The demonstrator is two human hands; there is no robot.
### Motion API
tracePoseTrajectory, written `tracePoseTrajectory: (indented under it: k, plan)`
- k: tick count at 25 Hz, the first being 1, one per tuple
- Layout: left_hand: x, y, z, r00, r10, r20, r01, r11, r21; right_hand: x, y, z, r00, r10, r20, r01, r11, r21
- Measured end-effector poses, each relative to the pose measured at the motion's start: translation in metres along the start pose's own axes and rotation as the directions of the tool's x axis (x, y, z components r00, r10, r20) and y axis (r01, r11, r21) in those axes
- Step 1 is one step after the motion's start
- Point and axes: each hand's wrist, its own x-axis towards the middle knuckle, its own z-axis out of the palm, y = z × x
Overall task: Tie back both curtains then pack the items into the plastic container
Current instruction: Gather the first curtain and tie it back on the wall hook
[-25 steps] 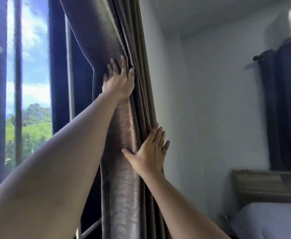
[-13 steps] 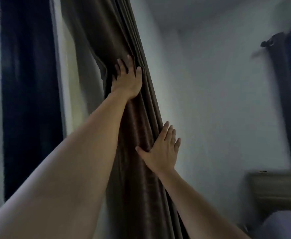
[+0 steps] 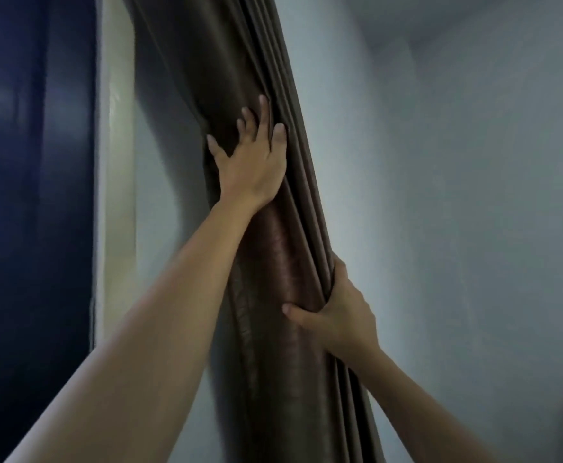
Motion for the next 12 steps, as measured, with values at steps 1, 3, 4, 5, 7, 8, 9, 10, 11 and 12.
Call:
tracePoseTrajectory:
  k: [1, 3, 4, 5, 7, 8, 9, 10, 11, 12]
  plan:
    - [-0.009, -0.003, -0.006, 0.999, -0.019, -0.033, 0.019, 1.0, -0.015, -0.006, 0.0, 0.001, 0.997, -0.049, 0.054, 0.045, 0.996, 0.073]
    - [-0.029, -0.006, -0.02, 0.996, -0.045, -0.082, 0.04, 0.997, -0.06, -0.017, -0.005, 0.006, 0.979, -0.146, 0.145, 0.11, 0.967, 0.229]
    - [-0.041, -0.007, -0.027, 0.994, -0.06, -0.095, 0.053, 0.996, -0.073, -0.022, -0.007, 0.007, 0.961, -0.193, 0.197, 0.126, 0.943, 0.309]
    - [-0.054, -0.006, -0.034, 0.992, -0.079, -0.101, 0.07, 0.994, -0.083, -0.028, -0.01, 0.007, 0.938, -0.243, 0.247, 0.134, 0.912, 0.386]
    - [-0.085, -0.011, -0.048, 0.987, -0.133, -0.086, 0.124, 0.987, -0.101, -0.038, -0.017, 0.005, 0.874, -0.349, 0.34, 0.112, 0.823, 0.557]
    - [-0.101, -0.013, -0.055, 0.985, -0.157, -0.071, 0.149, 0.982, -0.114, -0.042, -0.018, 0.004, 0.83, -0.406, 0.382, 0.079, 0.763, 0.641]
    - [-0.121, -0.014, -0.063, 0.982, -0.18, -0.058, 0.172, 0.977, -0.125, -0.048, -0.018, 0.004, 0.774, -0.464, 0.43, 0.027, 0.703, 0.71]
    - [-0.14, -0.016, -0.068, 0.979, -0.198, -0.045, 0.19, 0.971, -0.143, -0.054, -0.017, 0.004, 0.717, -0.515, 0.47, -0.018, 0.66, 0.751]
    - [-0.16, -0.016, -0.072, 0.975, -0.218, -0.031, 0.211, 0.965, -0.157, -0.06, -0.016, 0.006, 0.662, -0.561, 0.497, -0.044, 0.633, 0.773]
    - [-0.184, -0.016, -0.076, 0.969, -0.245, -0.013, 0.24, 0.958, -0.156, -0.067, -0.014, 0.009, 0.61, -0.599, 0.519, -0.062, 0.617, 0.785]
